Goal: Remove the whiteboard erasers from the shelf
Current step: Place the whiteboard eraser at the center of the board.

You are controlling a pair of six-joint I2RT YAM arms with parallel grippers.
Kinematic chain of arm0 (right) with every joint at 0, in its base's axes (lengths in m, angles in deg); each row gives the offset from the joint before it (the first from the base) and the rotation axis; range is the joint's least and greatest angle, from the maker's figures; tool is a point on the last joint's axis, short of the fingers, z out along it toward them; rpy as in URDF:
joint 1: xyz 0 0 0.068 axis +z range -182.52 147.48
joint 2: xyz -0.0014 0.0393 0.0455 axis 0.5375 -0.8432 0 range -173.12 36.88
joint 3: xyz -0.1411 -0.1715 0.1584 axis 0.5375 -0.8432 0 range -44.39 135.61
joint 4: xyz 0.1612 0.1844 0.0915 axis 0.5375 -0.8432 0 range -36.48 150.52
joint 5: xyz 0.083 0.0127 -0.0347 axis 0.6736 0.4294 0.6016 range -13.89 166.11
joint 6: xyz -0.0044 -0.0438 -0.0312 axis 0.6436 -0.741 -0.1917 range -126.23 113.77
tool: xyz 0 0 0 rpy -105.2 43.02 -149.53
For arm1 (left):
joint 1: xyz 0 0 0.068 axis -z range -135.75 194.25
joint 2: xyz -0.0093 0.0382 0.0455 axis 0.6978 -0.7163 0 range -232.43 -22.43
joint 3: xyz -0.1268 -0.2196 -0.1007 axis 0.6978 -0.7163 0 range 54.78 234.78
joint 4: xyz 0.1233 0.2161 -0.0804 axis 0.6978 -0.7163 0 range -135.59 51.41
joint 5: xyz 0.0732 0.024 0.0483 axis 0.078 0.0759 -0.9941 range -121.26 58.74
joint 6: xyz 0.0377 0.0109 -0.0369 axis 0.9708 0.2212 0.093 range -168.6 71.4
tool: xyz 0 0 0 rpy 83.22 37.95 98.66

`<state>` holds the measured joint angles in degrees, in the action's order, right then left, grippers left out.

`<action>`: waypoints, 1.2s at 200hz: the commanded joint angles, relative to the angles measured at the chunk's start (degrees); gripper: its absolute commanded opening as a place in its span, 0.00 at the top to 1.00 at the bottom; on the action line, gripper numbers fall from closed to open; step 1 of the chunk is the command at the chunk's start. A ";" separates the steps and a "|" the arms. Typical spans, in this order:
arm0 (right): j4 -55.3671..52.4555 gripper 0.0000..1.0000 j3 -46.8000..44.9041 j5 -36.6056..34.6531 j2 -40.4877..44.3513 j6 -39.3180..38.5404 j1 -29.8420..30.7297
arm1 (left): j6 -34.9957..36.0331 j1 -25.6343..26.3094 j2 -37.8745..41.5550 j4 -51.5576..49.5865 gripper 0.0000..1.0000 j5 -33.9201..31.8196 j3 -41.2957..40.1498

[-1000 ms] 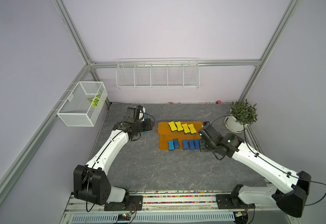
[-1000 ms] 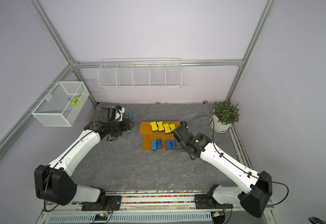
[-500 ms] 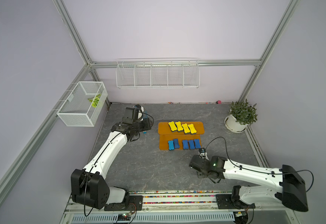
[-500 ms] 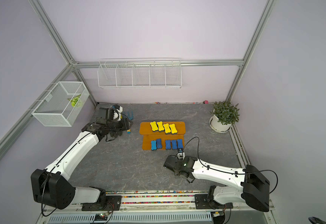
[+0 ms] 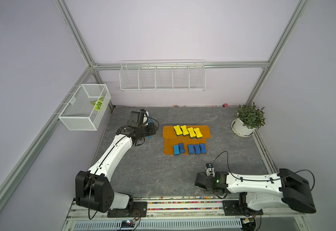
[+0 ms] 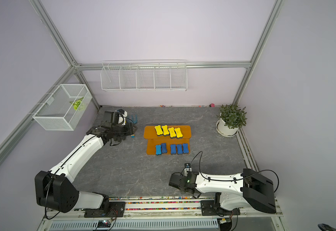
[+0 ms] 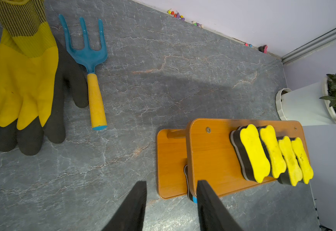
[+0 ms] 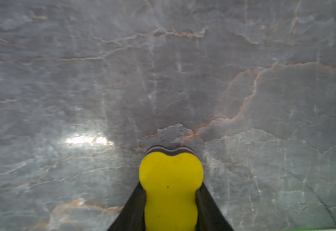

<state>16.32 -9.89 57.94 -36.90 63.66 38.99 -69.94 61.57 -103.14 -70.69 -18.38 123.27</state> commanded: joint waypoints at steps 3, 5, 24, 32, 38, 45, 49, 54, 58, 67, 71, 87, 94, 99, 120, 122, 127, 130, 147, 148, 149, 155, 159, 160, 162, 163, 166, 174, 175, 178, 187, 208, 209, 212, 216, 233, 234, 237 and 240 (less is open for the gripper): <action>1.26 0.65 -2.42 -0.22 1.56 2.09 0.74 | 0.05 0.26 -0.58 -0.60 0.54 0.18 0.55; 1.30 0.64 -2.62 -0.20 1.67 2.09 0.74 | 0.02 0.26 -0.59 -0.60 0.54 0.20 0.58; 1.40 0.60 -3.73 -0.47 1.99 2.36 0.74 | 0.09 0.26 -0.61 -0.69 0.54 0.04 0.59; 1.28 0.58 -3.76 -0.69 2.21 2.31 0.74 | 0.07 0.28 -0.59 -0.72 0.54 0.08 0.49; 1.03 0.57 -3.70 -1.00 2.16 2.36 0.71 | -0.01 0.31 -0.59 -0.66 0.54 0.02 0.46; 0.66 0.56 -3.49 -1.19 2.15 2.27 0.74 | -0.11 0.30 -0.57 -0.52 0.54 0.03 0.42; 0.38 0.55 -3.33 -1.30 2.08 2.12 0.74 | -0.18 0.26 -0.59 -0.51 0.54 0.03 0.38; -0.02 0.53 -2.98 -1.59 2.10 2.01 0.74 | -0.18 0.26 -0.55 -0.43 0.54 0.04 0.42; -0.51 0.52 -2.60 -1.84 2.05 2.01 0.74 | -0.23 0.30 -0.57 -0.38 0.54 0.12 0.41; -1.87 0.50 -1.54 -2.49 1.76 2.09 0.74 | -0.26 0.26 -0.55 -0.29 0.54 0.21 0.42; -2.49 0.49 -1.07 -2.86 1.74 1.97 0.74 | -0.28 0.27 -0.60 -0.26 0.54 0.29 0.49; -4.69 0.45 0.98 -4.22 1.65 0.86 0.74 | -0.50 0.26 -0.67 -0.20 0.54 0.52 0.52; -5.52 0.44 1.92 -4.75 1.80 0.25 0.73 | -0.52 0.30 -0.66 -0.16 0.54 0.58 0.66; -6.13 0.44 2.56 -5.02 2.01 -0.06 0.74 | -0.61 0.26 -0.64 -0.22 0.54 0.70 0.72; -9.17 0.42 5.65 -6.04 3.39 -2.08 -0.18 | -1.22 0.27 -0.71 -0.34 0.54 1.47 1.31; -9.37 0.42 5.95 -6.09 3.62 -2.40 -0.28 | -1.22 0.26 -0.73 -0.34 0.54 1.58 1.41; -10.02 0.42 6.65 -6.25 4.12 -3.18 -0.88 | -1.32 0.32 -0.92 -0.41 0.54 1.89 1.70; -10.32 0.43 7.31 -6.31 4.36 -3.81 -1.31 | -1.43 0.29 -0.96 -0.47 0.54 2.12 1.90; -10.77 0.43 10.57 -5.91 6.01 -8.55 -4.67 | -1.68 0.48 -1.91 -1.16 0.54 2.67 3.64; -10.75 0.43 10.80 -5.91 6.01 -8.89 -4.91 | -1.68 0.50 -1.96 -1.27 0.54 2.72 3.74; -10.69 0.43 11.00 -5.95 6.06 -9.20 -5.12 | -1.68 0.51 -2.02 -1.33 0.54 2.74 3.84; -10.04 0.43 12.12 -5.97 6.49 -11.26 -6.56 | -1.68 0.68 -2.37 -1.56 0.54 2.82 4.46; -9.56 0.43 12.96 -5.99 6.64 -12.75 -7.48 | -1.81 0.70 -2.58 -1.67 0.54 2.87 4.83; -9.49 0.43 13.18 -5.95 6.64 -13.15 -7.77 | -1.84 0.74 -2.64 -1.70 0.54 2.86 4.91; -9.30 0.44 13.63 -5.85 6.70 -13.95 -8.37 | -1.90 0.84 -2.75 -1.67 0.54 2.96 5.03; -9.18 0.44 13.87 -5.79 6.71 -14.37 -8.69 | -1.92 0.81 -2.81 -1.70 0.54 3.04 5.10; -8.74 0.44 14.57 -5.38 6.67 -15.61 -9.61 | -2.01 0.86 -2.94 -1.74 0.54 3.21 5.34; -7.27 0.44 16.56 -3.59 6.42 -19.40 -12.59 | -2.25 1.00 -3.43 -1.87 0.54 3.59 5.96; -7.06 0.44 16.78 -3.34 6.35 -19.86 -12.96 | -2.28 1.07 -3.50 -1.89 0.54 3.66 6.04; -6.60 0.44 17.61 -2.74 6.16 -20.97 -14.13 | -2.30 1.16 -3.71 -1.98 0.54 3.64 6.36; -5.42 0.45 20.37 -1.03 5.04 -24.92 -17.53 | -2.39 1.56 -4.37 -2.09 0.54 3.73 7.20; -3.21 0.45 27.70 4.42 1.10 -34.32 -25.58 | -2.30 2.09 -6.04 -2.35 0.54 4.08 9.05; -3.14 0.45 28.06 4.66 0.87 -34.79 -25.91 | -2.30 2.10 -6.13 -2.35 0.54 4.08 9.13; -3.03 0.46 29.21 5.36 0.10 -35.95 -26.95 | -2.38 2.10 -6.37 -2.42 0.54 4.10 9.39; -2.79 0.46 30.69 6.32 -0.90 -37.44 -28.20 | -2.39 2.09 -6.75 -2.51 0.54 3.95 9.81; -2.21 0.46 37.13 9.74 -5.56 -42.91 -32.89 | -2.08 2.02 -8.39 -3.12 0.54 3.72 11.38; -2.20 0.46 37.48 9.91 -5.88 -43.21 -33.12 | -2.06 2.06 -8.45 -3.13 0.54 3.68 11.48; -2.14 0.46 38.66 10.51 -6.73 -44.05 -33.75 | -1.96 2.04 -8.75 -3.38 0.54 3.64 11.89; -2.18 0.46 39.78 10.93 -7.60 -44.96 -34.39 | -1.92 2.02 -9.04 -3.45 0.54 3.56 12.12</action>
<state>12.23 23.27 62.53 -39.19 31.05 9.33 -71.96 63.54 -109.94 -72.44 -14.92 132.27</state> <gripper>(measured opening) 0.541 0.463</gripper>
